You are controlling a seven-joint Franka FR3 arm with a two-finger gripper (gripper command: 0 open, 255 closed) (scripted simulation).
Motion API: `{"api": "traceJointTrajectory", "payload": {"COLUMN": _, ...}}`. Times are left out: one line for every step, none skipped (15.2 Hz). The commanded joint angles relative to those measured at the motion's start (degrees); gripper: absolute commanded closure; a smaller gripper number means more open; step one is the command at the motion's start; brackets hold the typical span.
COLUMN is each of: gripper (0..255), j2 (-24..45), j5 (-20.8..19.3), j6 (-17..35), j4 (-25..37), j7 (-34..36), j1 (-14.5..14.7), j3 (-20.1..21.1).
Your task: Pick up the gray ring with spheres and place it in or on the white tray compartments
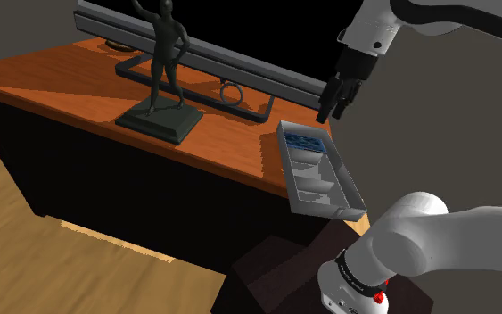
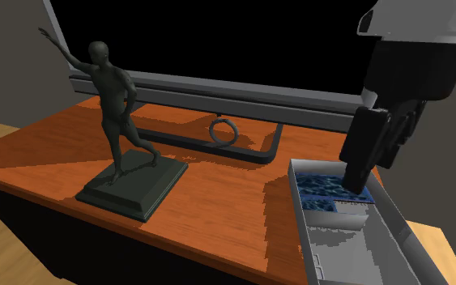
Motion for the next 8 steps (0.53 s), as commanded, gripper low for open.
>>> {"api": "traceJointTrajectory", "payload": {"gripper": 0, "j2": 0.0, "j5": 0.0, "j6": 0.0, "j4": 0.0, "j7": 0.0, "j1": 0.0, "j3": 0.0}}
{"api": "traceJointTrajectory", "payload": {"gripper": 0, "j2": 1.9, "j5": -0.5, "j6": 1.3, "j4": 0.6, "j7": -1.4, "j1": 0.2, "j3": -0.5}}
{"api": "traceJointTrajectory", "payload": {"gripper": 0, "j2": 3.8, "j5": -1.0, "j6": 2.6, "j4": 1.4, "j7": -2.8, "j1": 0.3, "j3": -1.0}}
{"api": "traceJointTrajectory", "payload": {"gripper": 0, "j2": 5.7, "j5": -1.5, "j6": 3.9, "j4": 2.2, "j7": -4.2, "j1": 0.5, "j3": -1.4}}
{"api": "traceJointTrajectory", "payload": {"gripper": 0, "j2": 7.7, "j5": -1.9, "j6": 5.1, "j4": 3.1, "j7": -5.6, "j1": 0.7, "j3": -1.9}}
{"api": "traceJointTrajectory", "payload": {"gripper": 0, "j2": 9.6, "j5": -2.2, "j6": 6.2, "j4": 4.0, "j7": -6.9, "j1": 0.9, "j3": -2.3}}
{"api": "traceJointTrajectory", "payload": {"gripper": 0, "j2": 11.6, "j5": -2.5, "j6": 7.3, "j4": 5.1, "j7": -8.2, "j1": 1.1, "j3": -2.7}}
{"api": "traceJointTrajectory", "payload": {"gripper": 0, "j2": 13.7, "j5": -2.8, "j6": 8.4, "j4": 6.2, "j7": -9.5, "j1": 1.3, "j3": -3.1}}
